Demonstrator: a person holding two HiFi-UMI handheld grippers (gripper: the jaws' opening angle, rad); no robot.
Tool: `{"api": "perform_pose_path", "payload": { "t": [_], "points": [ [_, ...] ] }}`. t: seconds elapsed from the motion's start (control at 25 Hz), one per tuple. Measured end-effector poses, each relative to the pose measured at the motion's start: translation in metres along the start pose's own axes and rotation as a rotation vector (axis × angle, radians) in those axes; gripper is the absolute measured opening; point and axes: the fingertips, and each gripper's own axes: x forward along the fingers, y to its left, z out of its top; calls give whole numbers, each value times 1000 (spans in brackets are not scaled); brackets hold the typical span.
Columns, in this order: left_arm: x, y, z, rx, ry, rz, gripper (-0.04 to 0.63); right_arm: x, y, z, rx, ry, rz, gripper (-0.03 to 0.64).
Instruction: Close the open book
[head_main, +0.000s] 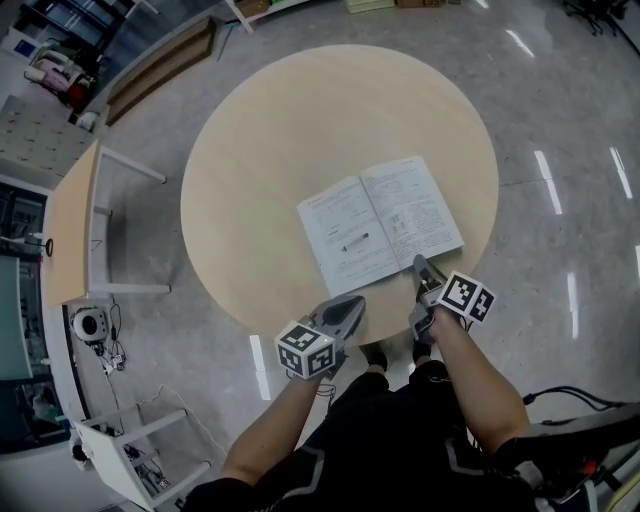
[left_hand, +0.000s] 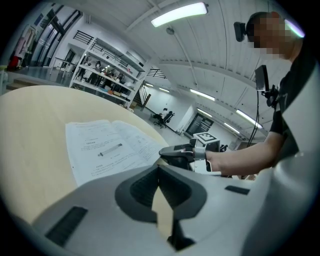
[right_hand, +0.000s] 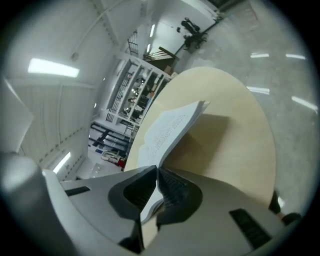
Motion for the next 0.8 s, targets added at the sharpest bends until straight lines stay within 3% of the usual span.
{"api": "perform_pose_path", "payload": {
  "t": [0.36,0.8],
  "points": [
    [-14,-1,2,-5,-29,12,-3,2,36,-16,-637,66,-60,12],
    [-37,6,4,-39,-89,60,-3,6,42,-31,-831,128,-116,12]
  ]
}}
